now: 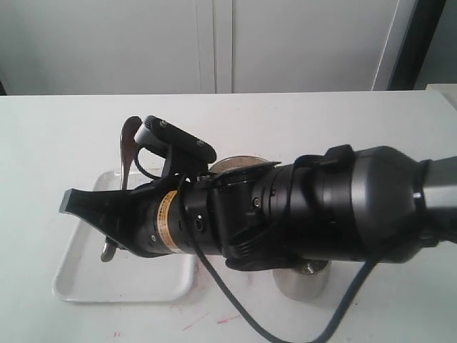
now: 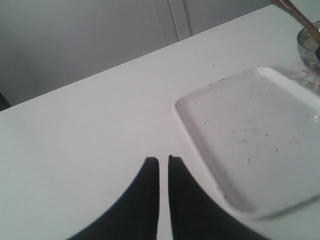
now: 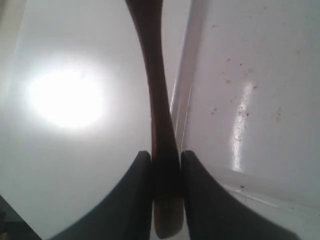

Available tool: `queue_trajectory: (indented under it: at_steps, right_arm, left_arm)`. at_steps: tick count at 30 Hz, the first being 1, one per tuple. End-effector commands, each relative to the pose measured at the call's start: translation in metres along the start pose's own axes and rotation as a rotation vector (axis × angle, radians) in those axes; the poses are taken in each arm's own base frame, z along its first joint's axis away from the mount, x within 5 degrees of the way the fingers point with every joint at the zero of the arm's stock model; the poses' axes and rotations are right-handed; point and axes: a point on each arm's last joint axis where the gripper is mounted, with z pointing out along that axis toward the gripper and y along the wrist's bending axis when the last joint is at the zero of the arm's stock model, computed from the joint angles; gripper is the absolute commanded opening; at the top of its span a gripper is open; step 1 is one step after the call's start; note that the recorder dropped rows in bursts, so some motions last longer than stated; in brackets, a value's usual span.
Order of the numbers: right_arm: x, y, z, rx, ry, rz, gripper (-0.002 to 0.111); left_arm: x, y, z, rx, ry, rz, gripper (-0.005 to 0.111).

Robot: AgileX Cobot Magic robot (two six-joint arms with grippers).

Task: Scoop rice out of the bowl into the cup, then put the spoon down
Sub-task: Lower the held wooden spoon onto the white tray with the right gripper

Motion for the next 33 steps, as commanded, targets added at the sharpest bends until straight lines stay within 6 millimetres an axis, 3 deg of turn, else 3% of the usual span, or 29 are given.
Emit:
queue_trajectory:
  at_steps: [1,18,33]
  right_arm:
    - [0.0,-0.002,0.009,0.008,0.009,-0.025,0.0]
    - [0.008,-0.02,0.034,0.105,0.03,-0.087,0.0]
    - [0.01,-0.021,0.05,0.113,0.042,-0.117,0.0]
  left_arm:
    - [-0.002,0.0,0.0,0.002,-0.009,-0.003,0.014]
    - [-0.002,0.0,0.0,0.002,-0.009,-0.003,0.014]
    - [-0.002,0.0,0.0,0.002,-0.009,-0.003,0.014]
